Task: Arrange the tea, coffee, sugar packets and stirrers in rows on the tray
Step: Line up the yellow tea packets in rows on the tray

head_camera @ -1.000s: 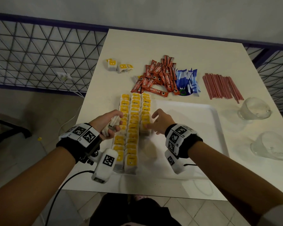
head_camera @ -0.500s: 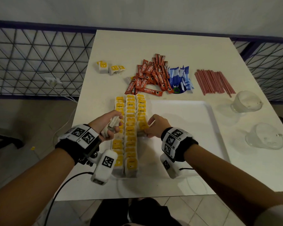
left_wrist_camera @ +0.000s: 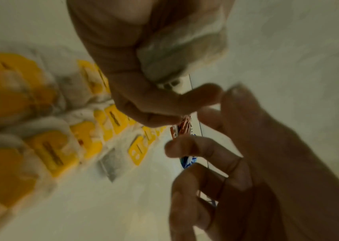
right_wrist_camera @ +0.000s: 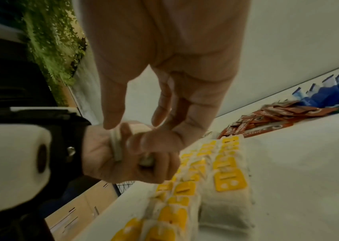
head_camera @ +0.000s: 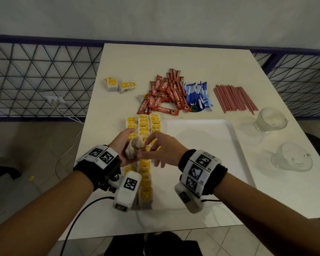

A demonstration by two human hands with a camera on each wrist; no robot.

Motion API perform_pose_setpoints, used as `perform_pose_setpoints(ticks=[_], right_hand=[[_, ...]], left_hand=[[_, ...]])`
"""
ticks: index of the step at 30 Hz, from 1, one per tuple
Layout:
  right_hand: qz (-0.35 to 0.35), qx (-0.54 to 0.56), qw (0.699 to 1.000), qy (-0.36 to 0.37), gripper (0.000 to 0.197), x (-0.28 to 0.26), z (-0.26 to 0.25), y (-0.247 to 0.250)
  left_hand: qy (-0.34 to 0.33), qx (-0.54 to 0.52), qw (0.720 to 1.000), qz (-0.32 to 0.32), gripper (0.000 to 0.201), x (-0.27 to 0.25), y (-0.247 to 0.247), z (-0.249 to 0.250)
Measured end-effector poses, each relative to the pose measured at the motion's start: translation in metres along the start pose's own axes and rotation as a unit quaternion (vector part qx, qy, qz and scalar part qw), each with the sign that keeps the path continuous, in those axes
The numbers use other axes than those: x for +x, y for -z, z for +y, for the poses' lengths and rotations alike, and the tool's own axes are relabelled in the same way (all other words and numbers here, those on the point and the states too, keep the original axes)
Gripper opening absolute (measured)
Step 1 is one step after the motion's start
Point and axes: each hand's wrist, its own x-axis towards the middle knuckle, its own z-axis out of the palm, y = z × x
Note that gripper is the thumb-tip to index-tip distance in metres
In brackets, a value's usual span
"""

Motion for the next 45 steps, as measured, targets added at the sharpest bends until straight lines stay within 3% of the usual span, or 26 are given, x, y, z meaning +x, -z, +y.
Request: perform_pose_setpoints(ticks=[8,12,17,22,30,36,41,45], right_hand=[[0.047,-0.078,0.996,-0.011,0.041,0.001,0.001,0.000],[0.097,-0.131,0.986,0.024,0.029,0.005,0.009,0.005],[0.076,0.008,0.997,0.012,0.023,0.004,0.018,0.017],[0.038,0.130,0.991,0.000,0.012,-0.001,0.028,0.028],[-0.011,0.180,0.984,-0.002,0.013,0.003,0.034,0.028],[0.026,0.010,0.999,0.029,0.016,0.009,0.034,0.027],[0.059,-0.061,0.993,0.086,0.028,0.009,0.032,0.031],[0.049,-0.145,0.983,0.100,0.022,0.006,0.034,0.032]], left_hand=[[-0.037,-0.060,0.997,-0.044,0.034,0.001,-0.023,-0.003],[-0.066,-0.104,0.992,-0.014,0.025,0.002,-0.032,-0.008],[-0.096,-0.119,0.988,-0.005,0.024,-0.002,-0.030,-0.014],[-0.084,-0.136,0.987,-0.032,0.033,-0.006,-0.015,-0.020],[-0.148,0.067,0.987,-0.002,0.012,-0.016,-0.016,-0.034],[-0.180,0.182,0.965,0.054,0.006,-0.016,-0.019,-0.037],[-0.180,0.258,0.948,0.050,0.011,-0.018,-0.018,-0.037],[-0.164,0.290,0.942,0.034,0.012,-0.019,-0.019,-0.037]])
